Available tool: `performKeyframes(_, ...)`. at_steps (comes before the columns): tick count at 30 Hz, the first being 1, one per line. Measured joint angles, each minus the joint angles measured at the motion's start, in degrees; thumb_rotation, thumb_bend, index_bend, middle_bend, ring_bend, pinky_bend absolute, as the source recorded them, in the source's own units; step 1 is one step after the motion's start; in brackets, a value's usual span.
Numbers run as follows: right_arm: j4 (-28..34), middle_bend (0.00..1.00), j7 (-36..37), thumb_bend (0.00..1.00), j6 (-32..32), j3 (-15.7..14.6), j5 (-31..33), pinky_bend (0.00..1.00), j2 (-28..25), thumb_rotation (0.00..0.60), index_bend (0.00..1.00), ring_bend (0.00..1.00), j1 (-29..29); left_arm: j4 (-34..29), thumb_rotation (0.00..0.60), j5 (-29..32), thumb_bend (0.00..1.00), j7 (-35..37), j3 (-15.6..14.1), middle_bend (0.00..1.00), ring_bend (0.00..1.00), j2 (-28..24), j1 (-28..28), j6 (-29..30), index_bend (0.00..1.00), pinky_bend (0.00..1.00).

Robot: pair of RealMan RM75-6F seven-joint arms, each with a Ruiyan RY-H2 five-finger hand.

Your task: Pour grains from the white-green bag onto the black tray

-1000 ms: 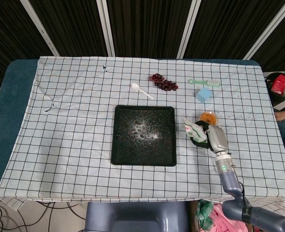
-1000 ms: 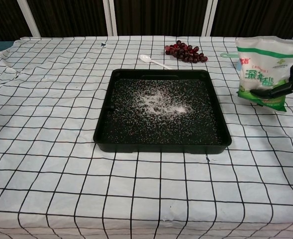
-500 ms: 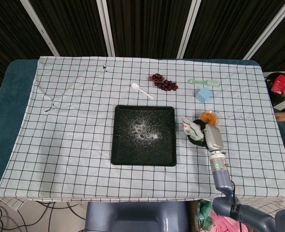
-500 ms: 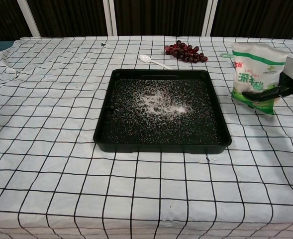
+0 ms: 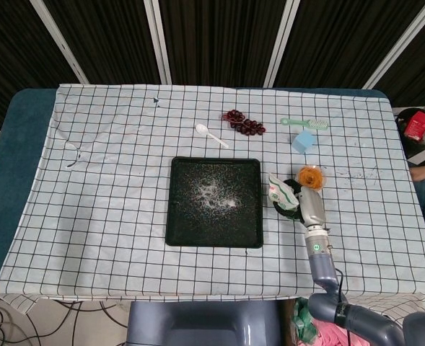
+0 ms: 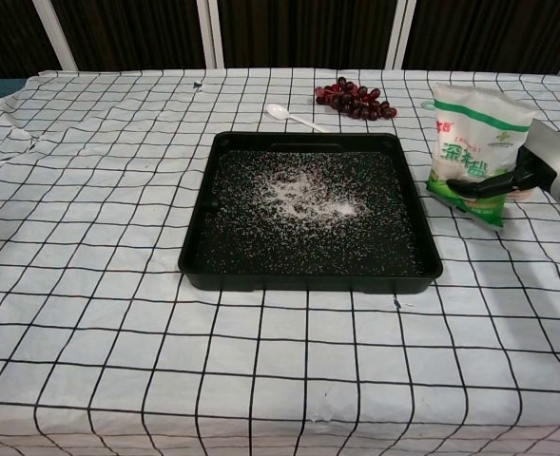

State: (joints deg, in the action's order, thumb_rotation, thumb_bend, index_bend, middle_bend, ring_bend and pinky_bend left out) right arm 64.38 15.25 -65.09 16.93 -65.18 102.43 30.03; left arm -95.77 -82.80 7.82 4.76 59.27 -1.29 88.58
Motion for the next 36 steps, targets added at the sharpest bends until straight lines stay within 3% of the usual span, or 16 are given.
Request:
performKeyframes(9, -2.0, 0.29, -0.9, 0.36, 0.4, 0.2, -0.5, 0.48, 2.6, 0.600, 0.53, 0.41, 0.2, 0.1, 0.600, 0.0, 0.61, 0.1, 0.0, 0.05, 0.00, 0.0, 0.0, 0.0, 0.23, 0.00)
performKeyframes(20, 0.7, 0.16, 0.3, 0.21, 1.8, 0.3, -1.6, 0.33, 0.5, 0.600, 0.37, 0.25, -0.2, 0.1, 0.600, 0.2, 0.61, 0.0, 0.1, 0.05, 0.00, 0.0, 0.0, 0.0, 0.23, 0.00)
performKeyframes(28, 3.9, 0.11, 0.8, 0.13, 4.1, 0.0, -1.2, 0.31, -2.0, 0.600, 0.27, 0.21, -0.9, 0.1, 0.600, 0.1, 0.62, -0.3, 0.1, 0.05, 0.00, 0.2, 0.1, 0.2, 0.22, 0.00)
performKeyframes(36, 6.1, 0.10, 1.0, 0.13, 2.8, 0.1, -1.9, 0.30, -3.7, 0.600, 0.25, 0.20, -1.8, 0.1, 0.600, 0.3, 0.62, -0.3, 0.1, 0.05, 0.00, 0.2, 0.1, 0.0, 0.22, 0.00)
